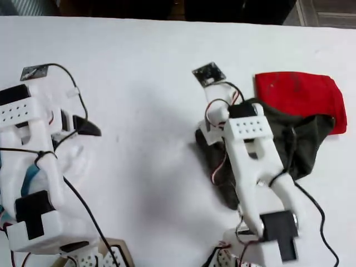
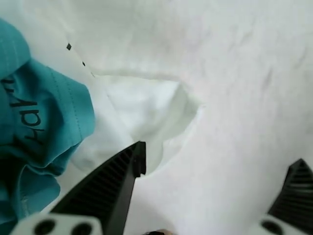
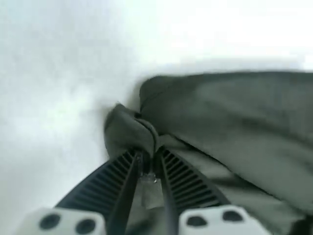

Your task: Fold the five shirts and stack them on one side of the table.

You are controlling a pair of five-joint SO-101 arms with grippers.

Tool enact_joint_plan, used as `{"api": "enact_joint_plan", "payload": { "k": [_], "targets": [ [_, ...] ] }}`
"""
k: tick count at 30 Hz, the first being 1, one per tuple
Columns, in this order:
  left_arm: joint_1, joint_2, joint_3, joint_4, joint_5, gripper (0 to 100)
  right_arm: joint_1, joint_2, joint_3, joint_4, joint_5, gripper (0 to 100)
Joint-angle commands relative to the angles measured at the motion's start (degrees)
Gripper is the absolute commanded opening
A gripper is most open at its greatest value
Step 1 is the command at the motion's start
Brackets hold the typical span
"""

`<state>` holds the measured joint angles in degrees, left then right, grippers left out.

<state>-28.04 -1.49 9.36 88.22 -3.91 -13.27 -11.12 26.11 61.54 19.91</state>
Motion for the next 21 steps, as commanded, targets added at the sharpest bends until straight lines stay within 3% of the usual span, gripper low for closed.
{"api": "enact_joint_plan", "payload": {
  "k": [1,13,21],
  "targets": [
    [-0.2,-0.5,-1.7,-0.1,-0.4,44,-2.3,-9.8,-3.3,1.5,-0.4,1.9],
    [-0.3,-0.5,-1.7,0.2,-0.4,44,-16.0,-20.7,-26.5,13.8,3.7,1.9],
    [-0.3,-0.5,-1.7,0.3,-0.4,44,-12.6,-20.5,-43.3,20.0,4.0,2.0]
  ]
}}
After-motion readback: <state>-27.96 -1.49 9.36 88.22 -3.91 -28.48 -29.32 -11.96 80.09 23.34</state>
